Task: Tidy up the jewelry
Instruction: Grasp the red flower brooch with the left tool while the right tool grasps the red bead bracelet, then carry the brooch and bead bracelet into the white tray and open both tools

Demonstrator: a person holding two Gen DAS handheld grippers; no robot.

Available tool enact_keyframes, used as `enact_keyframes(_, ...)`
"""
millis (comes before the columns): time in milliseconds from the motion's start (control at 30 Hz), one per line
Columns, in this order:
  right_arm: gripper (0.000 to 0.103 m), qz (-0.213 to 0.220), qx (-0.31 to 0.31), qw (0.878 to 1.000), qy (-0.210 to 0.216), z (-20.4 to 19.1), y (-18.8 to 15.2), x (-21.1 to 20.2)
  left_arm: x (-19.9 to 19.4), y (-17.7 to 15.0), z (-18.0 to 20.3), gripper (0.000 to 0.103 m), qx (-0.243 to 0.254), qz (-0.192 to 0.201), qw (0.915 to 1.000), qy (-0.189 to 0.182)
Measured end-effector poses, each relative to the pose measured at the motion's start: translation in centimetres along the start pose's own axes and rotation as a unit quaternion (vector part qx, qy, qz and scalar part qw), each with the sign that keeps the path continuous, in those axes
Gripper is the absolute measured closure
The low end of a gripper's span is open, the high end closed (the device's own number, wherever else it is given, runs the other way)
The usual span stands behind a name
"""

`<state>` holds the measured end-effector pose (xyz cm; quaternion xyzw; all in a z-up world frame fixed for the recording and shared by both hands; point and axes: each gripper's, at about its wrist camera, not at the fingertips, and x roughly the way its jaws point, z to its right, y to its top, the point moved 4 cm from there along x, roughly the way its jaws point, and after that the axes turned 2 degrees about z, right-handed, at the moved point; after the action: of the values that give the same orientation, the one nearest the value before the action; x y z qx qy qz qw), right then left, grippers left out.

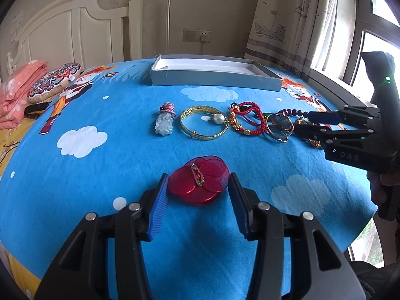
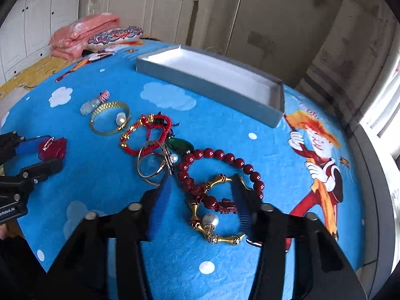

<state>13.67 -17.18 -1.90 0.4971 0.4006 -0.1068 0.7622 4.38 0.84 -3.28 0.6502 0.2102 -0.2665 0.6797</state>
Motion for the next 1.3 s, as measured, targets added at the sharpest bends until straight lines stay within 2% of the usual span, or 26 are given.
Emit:
enact_keyframes(233, 0.076, -0.014, -0.005, 1.0, 0.016, -0.1, -0.7, 0.6, 0.0, 0.0, -0.1, 0.057, -0.001, 0.0, 1.0, 0.0)
enact_keyframes(467, 0.086, -0.003, 0.037, 0.999, 0.032, 0.9, -1.1, -0.2, -0.2, 0.3, -0.1, 0.057, 0.0, 0.004, 1.0, 0.001)
enact_keyframes(700, 0.086, 0.022, 0.084, 0.996, 0.034, 2.2, -0.8, -1.7, -0.2, 1.2, 0.1, 0.057, 0.002, 0.008, 1.0, -0.002)
enact_keyframes(867, 0.086, 0.036, 0.117, 0.992, 0.027, 2.5, -0.4, -2.0, 0.8, 2.3, 0.0, 0.057, -0.006, -0.004, 1.0, 0.001)
enact_keyframes(1067, 0.088, 0.059, 0.175, 0.983, 0.006, 3.7, 0.3, -2.0, 1.8, 4.5, -0.4, 0.057, -0.008, -0.002, 0.9999, 0.009)
enact_keyframes(1300, 0.088, 0.083, 0.21, 0.974, -0.008, 4.7, 1.8, -2.2, 2.7, 7.8, -0.1, 0.057, 0.001, 0.014, 0.9998, 0.015)
